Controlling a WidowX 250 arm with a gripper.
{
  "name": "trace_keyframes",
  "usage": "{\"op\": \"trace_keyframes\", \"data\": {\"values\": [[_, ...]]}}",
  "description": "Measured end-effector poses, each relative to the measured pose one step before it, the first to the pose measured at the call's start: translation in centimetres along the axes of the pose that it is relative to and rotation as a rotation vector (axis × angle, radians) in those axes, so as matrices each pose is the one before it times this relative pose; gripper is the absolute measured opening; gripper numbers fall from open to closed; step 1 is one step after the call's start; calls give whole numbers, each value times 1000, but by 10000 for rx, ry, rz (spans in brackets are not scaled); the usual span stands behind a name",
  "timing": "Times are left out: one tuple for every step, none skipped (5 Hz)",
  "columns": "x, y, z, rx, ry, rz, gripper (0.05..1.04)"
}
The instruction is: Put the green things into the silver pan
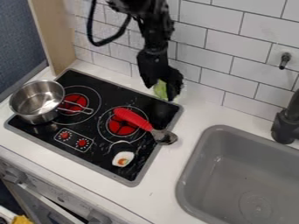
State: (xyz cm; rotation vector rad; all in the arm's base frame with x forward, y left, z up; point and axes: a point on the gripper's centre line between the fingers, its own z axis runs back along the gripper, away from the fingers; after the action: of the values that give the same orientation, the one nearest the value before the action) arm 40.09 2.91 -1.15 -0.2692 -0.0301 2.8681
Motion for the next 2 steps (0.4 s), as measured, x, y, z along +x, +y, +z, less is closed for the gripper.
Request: {"op": "trace_keyframes", "data": {"values": [[-165, -336, -1291, -5, -328, 76, 1001], [-426, -82, -230, 3, 1, 15, 946]]}}
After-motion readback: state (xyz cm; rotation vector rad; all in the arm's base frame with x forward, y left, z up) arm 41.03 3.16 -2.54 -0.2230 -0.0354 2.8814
